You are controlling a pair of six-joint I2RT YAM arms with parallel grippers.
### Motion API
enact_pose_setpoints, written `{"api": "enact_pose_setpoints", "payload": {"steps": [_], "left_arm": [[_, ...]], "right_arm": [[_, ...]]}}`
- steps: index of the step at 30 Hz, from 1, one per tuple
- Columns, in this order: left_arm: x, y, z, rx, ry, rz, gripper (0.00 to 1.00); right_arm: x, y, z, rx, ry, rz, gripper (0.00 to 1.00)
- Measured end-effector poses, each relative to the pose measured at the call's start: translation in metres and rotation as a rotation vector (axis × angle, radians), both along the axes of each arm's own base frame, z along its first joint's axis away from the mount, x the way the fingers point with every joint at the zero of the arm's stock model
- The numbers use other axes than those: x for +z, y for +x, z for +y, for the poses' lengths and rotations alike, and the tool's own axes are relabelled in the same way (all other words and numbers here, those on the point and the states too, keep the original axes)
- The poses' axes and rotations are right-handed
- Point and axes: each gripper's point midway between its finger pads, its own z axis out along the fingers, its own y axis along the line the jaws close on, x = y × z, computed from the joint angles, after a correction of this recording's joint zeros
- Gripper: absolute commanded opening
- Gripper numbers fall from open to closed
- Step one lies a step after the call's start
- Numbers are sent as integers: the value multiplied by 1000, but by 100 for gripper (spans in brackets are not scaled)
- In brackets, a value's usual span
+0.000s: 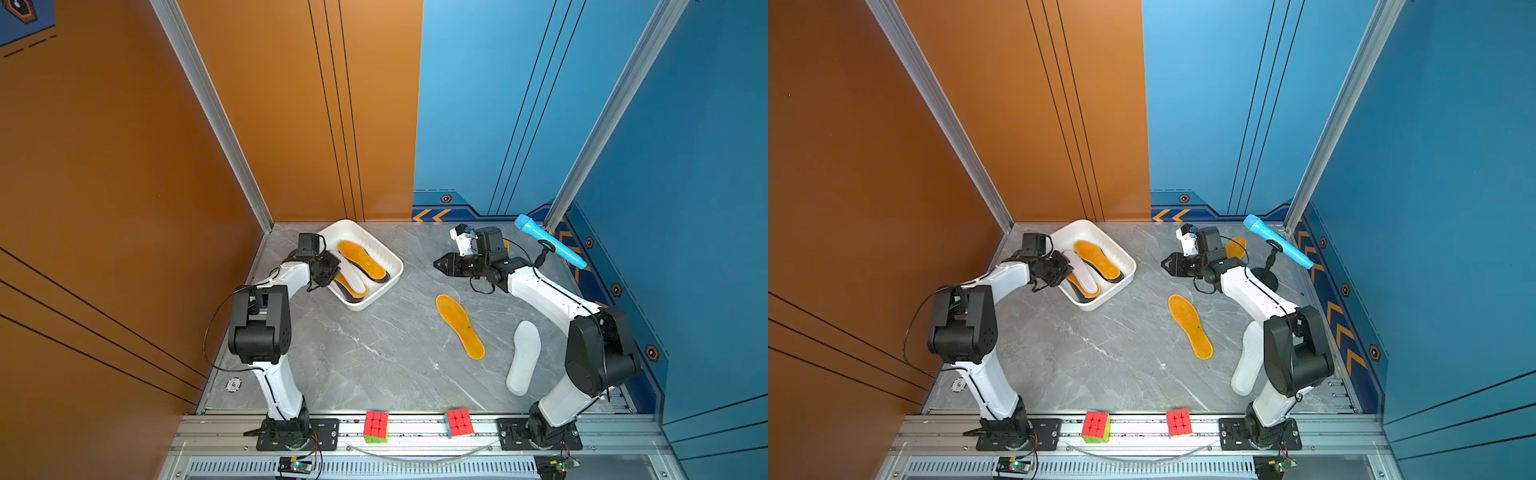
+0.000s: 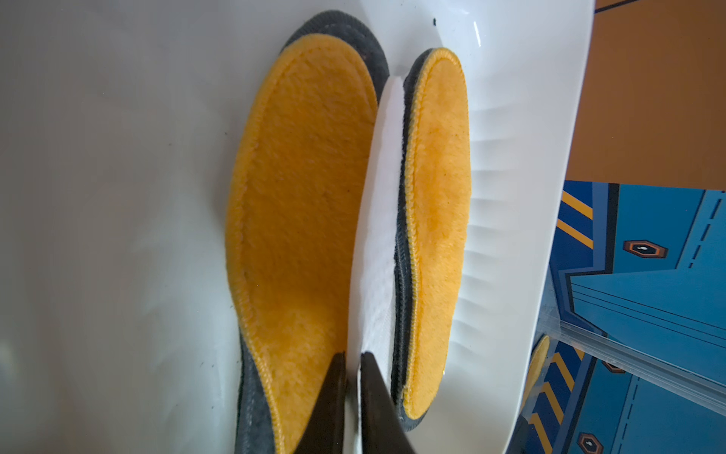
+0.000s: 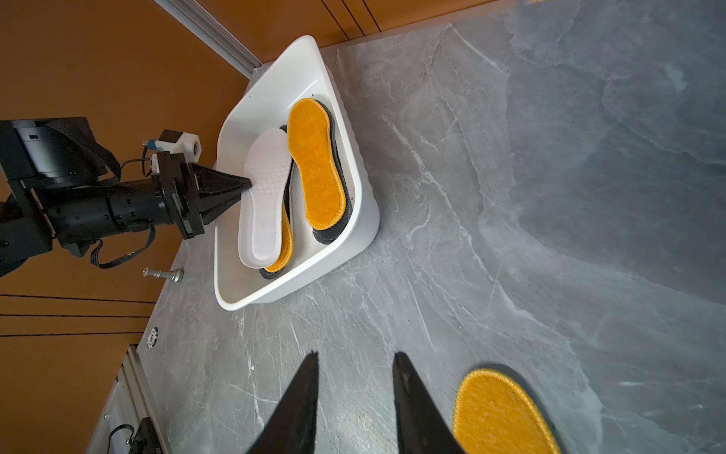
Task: Put the insoles into the storage box
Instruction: Place the insole in the storage box.
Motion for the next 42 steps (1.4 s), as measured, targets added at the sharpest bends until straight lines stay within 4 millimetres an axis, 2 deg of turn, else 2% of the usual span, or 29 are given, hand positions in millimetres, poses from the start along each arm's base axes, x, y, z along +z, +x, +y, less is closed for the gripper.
{"api": "enact_pose_setpoints", "payload": {"steps": [6, 12, 21, 29, 37, 42], "left_arm": [[-5, -4, 0, 5, -3, 14, 3], [-8, -9, 2, 9, 4, 11, 1], [16, -10, 10, 34, 29, -42, 1], [15, -9, 20, 58, 32, -41, 5], [8, -2, 19, 53, 25, -54, 8], [4, -2, 19, 53, 19, -45, 20]], "right_arm": [[0, 1, -2, -4, 0, 0, 34], [0, 1, -2, -3, 0, 1, 34], [0, -1, 0, 6, 11, 9, 34], [0, -1, 0, 4, 14, 6, 34], [0, -1, 0, 4, 14, 6, 34], [0, -1, 0, 4, 14, 6, 34]]}}
